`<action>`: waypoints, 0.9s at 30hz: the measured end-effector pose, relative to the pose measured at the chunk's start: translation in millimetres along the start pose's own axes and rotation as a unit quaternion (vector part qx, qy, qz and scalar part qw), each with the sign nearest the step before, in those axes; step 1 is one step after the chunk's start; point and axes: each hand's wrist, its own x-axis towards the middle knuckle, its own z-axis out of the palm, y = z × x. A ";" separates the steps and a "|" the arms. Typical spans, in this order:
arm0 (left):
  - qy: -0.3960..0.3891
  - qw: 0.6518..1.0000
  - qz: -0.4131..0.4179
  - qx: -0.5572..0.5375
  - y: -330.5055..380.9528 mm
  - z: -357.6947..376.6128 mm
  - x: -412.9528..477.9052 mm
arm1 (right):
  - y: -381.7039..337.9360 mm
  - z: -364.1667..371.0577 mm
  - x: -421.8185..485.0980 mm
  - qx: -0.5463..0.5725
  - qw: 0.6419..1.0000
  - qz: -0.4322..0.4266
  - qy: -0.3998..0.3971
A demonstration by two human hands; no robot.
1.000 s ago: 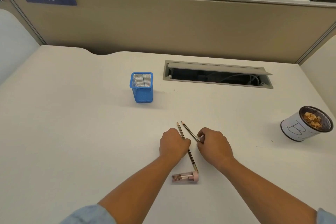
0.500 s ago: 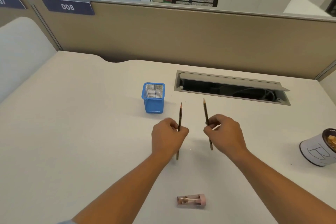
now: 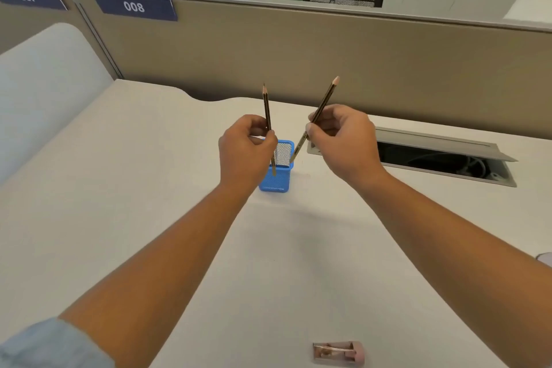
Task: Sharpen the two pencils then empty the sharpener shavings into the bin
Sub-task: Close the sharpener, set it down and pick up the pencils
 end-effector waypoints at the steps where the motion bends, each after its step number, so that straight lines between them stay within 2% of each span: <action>1: -0.003 1.000 -0.010 0.006 -5.3 1.8 1.6 | 1.7 4.7 3.3 -0.008 1.000 0.002 -0.005; 5: -0.009 0.999 -0.047 0.020 -23.6 9.7 4.5 | 14.4 24.9 13.4 -0.061 0.998 0.010 -0.031; 8: 0.012 0.998 -0.060 -0.012 -26.7 11.1 6.7 | 23.0 35.1 18.0 -0.076 0.997 0.014 -0.028; 16: 0.029 0.997 -0.032 -0.072 -24.4 9.6 12.6 | 38.3 57.6 22.3 -0.127 0.989 0.039 -0.065; 23: 0.037 0.996 -0.025 -0.077 -21.5 12.2 19.3 | 45.6 66.3 26.5 -0.156 0.983 0.046 -0.080; 27: 0.036 0.998 -0.029 -0.043 -21.4 14.7 26.8 | 48.7 69.7 29.1 -0.166 0.982 0.046 -0.082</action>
